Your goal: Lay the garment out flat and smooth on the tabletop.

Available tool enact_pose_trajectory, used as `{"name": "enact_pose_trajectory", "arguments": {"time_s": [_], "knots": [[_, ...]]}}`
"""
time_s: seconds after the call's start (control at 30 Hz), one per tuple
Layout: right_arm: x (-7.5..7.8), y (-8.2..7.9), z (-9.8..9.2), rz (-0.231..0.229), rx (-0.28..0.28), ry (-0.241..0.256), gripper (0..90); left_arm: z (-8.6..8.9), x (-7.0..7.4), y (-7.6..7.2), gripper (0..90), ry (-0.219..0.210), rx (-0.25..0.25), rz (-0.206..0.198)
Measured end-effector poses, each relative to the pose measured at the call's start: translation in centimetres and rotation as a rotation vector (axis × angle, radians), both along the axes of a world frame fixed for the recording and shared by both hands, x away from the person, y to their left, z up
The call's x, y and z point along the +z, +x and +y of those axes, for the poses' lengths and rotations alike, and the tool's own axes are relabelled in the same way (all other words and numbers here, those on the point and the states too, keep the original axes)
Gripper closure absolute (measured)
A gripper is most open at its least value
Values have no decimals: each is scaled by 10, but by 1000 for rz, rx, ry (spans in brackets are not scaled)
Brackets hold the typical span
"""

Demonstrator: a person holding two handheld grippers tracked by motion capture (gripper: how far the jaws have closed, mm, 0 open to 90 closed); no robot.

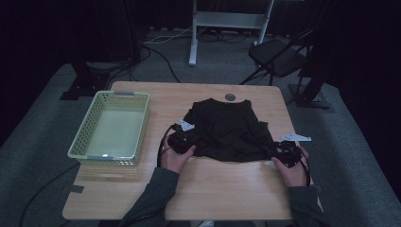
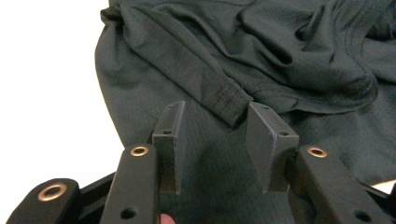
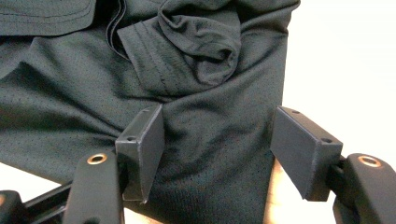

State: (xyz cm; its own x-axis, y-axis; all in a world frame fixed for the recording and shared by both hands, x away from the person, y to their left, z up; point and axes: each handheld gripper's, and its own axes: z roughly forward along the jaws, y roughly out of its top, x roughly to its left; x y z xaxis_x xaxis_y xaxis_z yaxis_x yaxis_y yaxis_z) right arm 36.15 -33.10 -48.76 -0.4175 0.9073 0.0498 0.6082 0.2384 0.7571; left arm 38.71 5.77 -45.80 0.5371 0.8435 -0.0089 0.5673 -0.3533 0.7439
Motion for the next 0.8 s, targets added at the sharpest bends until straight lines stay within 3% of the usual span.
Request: {"name": "enact_pose_trajectory", "arguments": {"time_s": [0.2, 0.63, 0.77, 0.8], "knots": [[0, 0, 0, 0, 0, 0, 347, -7, -2, 9, 550, -17, -14, 4], [0, 0, 0, 0, 0, 0, 347, -22, -10, 22, 543, 11, -20, 19], [0, 0, 0, 0, 0, 0, 347, -24, -13, 24, 636, 22, -18, 24], [0, 0, 0, 0, 0, 0, 347, -24, -13, 24, 721, 23, -12, 24]]}}
